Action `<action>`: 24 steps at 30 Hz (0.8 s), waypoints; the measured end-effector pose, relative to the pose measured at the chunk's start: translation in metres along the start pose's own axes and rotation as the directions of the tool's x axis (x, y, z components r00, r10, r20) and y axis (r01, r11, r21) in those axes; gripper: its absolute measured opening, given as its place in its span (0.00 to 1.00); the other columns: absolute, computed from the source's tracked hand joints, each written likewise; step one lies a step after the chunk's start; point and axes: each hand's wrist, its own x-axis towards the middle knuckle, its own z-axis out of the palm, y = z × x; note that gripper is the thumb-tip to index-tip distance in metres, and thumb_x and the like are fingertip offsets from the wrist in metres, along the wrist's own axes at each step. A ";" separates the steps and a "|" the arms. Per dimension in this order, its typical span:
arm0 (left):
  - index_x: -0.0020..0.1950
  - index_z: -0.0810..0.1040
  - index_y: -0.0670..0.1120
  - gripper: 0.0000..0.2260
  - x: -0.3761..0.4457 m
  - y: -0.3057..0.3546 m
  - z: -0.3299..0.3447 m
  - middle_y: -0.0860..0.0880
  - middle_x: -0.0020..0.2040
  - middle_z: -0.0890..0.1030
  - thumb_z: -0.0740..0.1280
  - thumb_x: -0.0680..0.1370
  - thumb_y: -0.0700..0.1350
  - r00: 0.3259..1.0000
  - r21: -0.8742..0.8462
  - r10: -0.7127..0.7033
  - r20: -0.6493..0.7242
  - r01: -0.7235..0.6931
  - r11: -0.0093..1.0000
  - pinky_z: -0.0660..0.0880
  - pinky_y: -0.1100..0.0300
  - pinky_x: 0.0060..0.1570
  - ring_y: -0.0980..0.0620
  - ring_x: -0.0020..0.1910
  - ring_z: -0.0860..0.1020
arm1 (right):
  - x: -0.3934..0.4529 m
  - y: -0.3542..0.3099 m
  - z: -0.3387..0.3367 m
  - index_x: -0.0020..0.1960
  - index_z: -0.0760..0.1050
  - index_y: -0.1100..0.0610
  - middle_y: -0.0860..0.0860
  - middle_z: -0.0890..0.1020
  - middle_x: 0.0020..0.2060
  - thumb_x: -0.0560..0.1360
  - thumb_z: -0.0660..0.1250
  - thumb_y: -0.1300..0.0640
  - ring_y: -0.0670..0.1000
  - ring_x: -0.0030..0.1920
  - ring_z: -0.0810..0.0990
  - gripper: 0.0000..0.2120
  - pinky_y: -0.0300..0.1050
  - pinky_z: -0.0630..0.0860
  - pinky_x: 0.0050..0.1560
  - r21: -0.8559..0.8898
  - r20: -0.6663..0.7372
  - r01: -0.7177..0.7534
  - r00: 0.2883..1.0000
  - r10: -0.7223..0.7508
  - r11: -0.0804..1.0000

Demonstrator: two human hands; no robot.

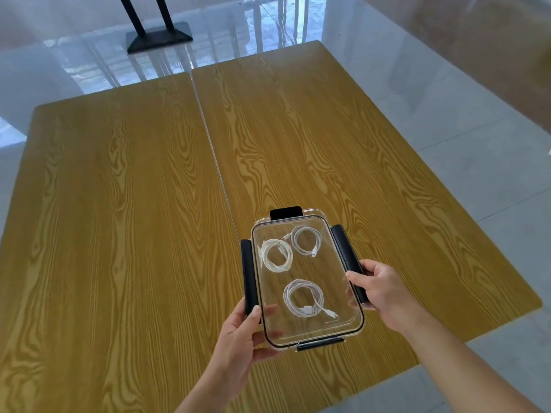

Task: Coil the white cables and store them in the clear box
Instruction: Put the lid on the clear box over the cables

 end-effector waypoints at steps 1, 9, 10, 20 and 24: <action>0.63 0.78 0.49 0.11 0.001 0.000 0.000 0.47 0.54 0.86 0.58 0.84 0.44 0.999 0.026 0.010 -0.034 -0.009 1.000 0.81 0.43 0.44 0.44 0.43 0.84 | 0.000 0.002 0.000 0.54 0.79 0.61 0.60 0.83 0.39 0.77 0.69 0.64 0.56 0.36 0.83 0.06 0.51 0.83 0.37 0.011 -0.009 -0.003 1.000 0.003 1.000; 0.56 0.81 0.45 0.11 0.006 -0.002 -0.001 0.45 0.48 0.87 0.59 0.84 0.43 0.991 0.137 0.029 -0.129 -0.011 0.990 0.78 0.59 0.36 0.51 0.40 0.84 | -0.002 0.013 -0.004 0.55 0.79 0.60 0.60 0.84 0.41 0.78 0.68 0.64 0.57 0.39 0.84 0.07 0.55 0.85 0.41 0.014 -0.031 -0.018 0.999 0.018 1.000; 0.56 0.82 0.45 0.11 0.007 -0.003 -0.002 0.45 0.48 0.87 0.60 0.84 0.43 0.991 0.147 0.028 -0.132 -0.009 0.989 0.78 0.58 0.38 0.50 0.41 0.84 | -0.002 0.015 -0.004 0.55 0.79 0.59 0.59 0.85 0.41 0.77 0.69 0.64 0.57 0.40 0.85 0.07 0.55 0.85 0.42 0.001 -0.035 -0.015 0.999 0.016 1.000; 0.55 0.82 0.43 0.09 0.021 -0.012 -0.009 0.45 0.47 0.87 0.63 0.83 0.42 0.989 0.169 -0.012 -0.150 0.037 0.985 0.80 0.51 0.49 0.47 0.46 0.84 | 0.000 0.018 -0.005 0.50 0.78 0.57 0.57 0.86 0.43 0.76 0.70 0.65 0.55 0.42 0.86 0.05 0.46 0.81 0.35 -0.034 -0.122 0.021 0.992 -0.025 0.999; 0.54 0.82 0.43 0.08 0.025 -0.015 -0.011 0.45 0.48 0.87 0.64 0.82 0.42 0.986 0.171 -0.014 -0.168 0.043 0.984 0.80 0.52 0.49 0.47 0.49 0.84 | 0.000 0.022 -0.007 0.50 0.78 0.58 0.58 0.86 0.42 0.76 0.70 0.66 0.56 0.44 0.86 0.06 0.50 0.83 0.40 -0.028 -0.112 0.017 0.994 -0.020 0.999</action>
